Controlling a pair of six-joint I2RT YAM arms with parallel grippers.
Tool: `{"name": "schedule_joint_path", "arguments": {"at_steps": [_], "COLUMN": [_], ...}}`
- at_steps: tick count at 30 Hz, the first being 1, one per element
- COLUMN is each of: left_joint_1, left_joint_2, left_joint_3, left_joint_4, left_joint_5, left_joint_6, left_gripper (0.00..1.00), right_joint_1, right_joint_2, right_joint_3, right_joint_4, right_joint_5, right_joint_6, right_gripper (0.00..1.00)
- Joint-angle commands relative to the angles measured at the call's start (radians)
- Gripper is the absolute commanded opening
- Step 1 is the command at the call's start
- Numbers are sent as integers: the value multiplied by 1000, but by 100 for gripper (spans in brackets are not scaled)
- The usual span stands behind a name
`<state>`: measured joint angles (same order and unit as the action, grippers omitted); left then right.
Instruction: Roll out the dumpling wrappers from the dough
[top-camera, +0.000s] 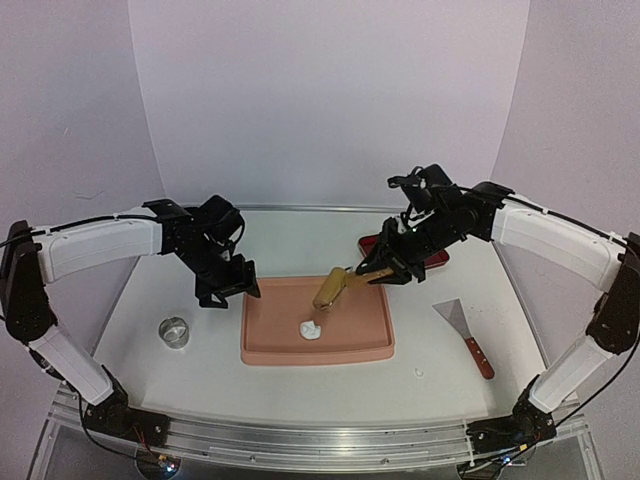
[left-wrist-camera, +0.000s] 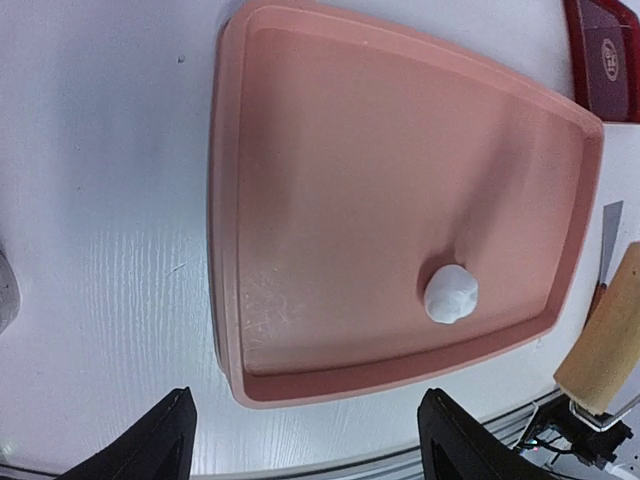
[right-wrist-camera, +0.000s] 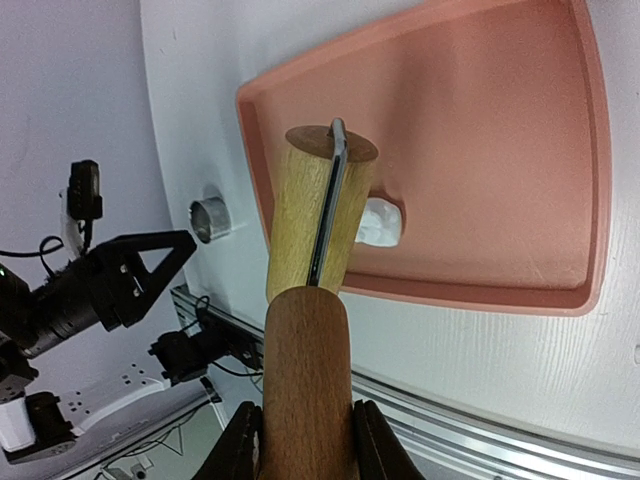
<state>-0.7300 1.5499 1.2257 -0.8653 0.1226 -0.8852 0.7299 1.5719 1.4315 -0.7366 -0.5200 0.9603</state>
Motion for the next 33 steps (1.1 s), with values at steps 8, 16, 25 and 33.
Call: {"name": "schedule_joint_path", "arguments": {"at_steps": [8,16,25,33], "left_joint_1": [6,10,11,10], "left_joint_2": [64,105,157,202], "left_joint_3": [-147,-164,-110,-95], "left_joint_4": [142,206,176,182], "left_joint_5": [-9,28,14,11], "left_joint_6": [-4,22,42,57], "left_gripper": [62,56,46,35], "right_joint_1": [115,148,150,150], "right_joint_2": [127,220,269,314], "right_joint_3": [148,206,245,257], "right_joint_4": [-21,-31,-58,-61], "right_joint_5": [16,37,75,103], "right_joint_6": [-78,-96,-127,-162], "right_gripper": [0,0,0,0]}}
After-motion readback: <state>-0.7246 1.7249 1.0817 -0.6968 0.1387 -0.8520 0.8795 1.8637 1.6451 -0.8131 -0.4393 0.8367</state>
